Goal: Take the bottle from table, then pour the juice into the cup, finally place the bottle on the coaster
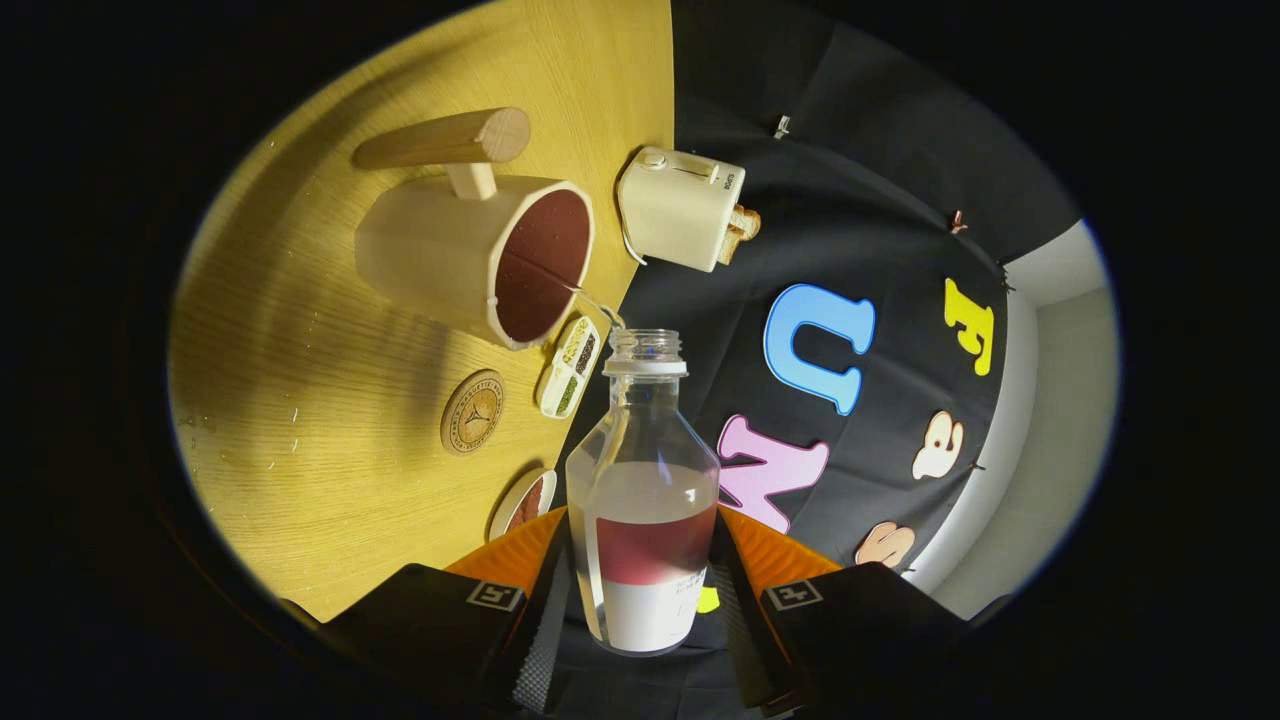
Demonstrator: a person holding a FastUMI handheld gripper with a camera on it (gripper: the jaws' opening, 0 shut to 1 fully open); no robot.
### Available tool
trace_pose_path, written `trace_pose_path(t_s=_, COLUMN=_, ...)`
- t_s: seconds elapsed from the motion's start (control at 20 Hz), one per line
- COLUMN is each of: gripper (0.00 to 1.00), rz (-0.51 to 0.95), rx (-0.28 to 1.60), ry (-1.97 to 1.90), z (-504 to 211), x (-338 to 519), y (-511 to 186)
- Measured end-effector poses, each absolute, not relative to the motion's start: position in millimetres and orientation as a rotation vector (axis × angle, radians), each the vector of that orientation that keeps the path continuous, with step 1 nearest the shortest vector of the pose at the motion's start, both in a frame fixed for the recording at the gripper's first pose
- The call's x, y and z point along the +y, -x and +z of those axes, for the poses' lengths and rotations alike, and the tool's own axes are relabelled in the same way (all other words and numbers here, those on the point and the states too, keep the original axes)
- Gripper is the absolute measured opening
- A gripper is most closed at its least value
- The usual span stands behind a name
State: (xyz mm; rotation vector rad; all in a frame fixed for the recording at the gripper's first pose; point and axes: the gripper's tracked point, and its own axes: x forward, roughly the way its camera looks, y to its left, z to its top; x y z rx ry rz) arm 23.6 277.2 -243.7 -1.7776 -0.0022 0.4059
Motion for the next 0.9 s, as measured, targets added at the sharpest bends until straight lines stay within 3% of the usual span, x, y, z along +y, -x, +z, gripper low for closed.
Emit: trace_pose_path(t_s=0.9, gripper=0.72, rz=0.434, rx=-0.079, ry=1.856, z=-237, x=282, y=-33)
